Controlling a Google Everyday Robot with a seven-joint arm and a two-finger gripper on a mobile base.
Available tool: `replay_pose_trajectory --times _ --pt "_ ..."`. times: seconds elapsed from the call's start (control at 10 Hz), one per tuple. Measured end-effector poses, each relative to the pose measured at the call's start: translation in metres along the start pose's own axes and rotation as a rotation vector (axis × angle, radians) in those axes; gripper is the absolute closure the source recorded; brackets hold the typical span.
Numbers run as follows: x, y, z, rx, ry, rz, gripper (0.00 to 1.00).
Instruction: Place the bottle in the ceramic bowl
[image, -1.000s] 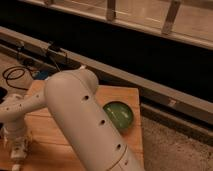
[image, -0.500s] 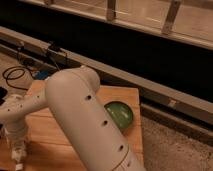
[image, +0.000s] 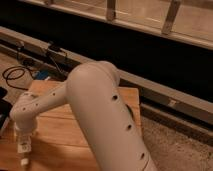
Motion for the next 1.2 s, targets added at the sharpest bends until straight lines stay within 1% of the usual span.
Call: replay_pose_trajectory --times 0.1,0.2,0.3,0.4,0.6,0.7,0.8,0.9,1.1,1.2 --pt "-0.007 -0.013 -0.012 -0.001 -0.024 0.013 0.94" --pt "-0.017 -0.035 -0.027 0.006 -0.051 0.03 0.94" --pt "-0.027 -0.063 -0.046 0.013 -0.084 0.057 0.94" --pt "-0.031 -0.085 -0.062 0.021 -0.11 0.082 0.94" --pt "-0.024 -0.125 -0.093 0.027 -0.163 0.129 0.94" --pt "-0.014 -0.147 -0.109 0.025 -0.196 0.155 0.94" --pt "-0.01 -0.154 -0.115 0.023 -0.208 0.163 0.94" --pt "-0.009 -0.155 -0.116 0.023 -0.209 0.164 0.94" --pt "-0.009 -0.153 -0.113 0.023 -0.202 0.163 0.94" --pt "-0.012 -0.153 -0.112 0.031 -0.198 0.16 0.94"
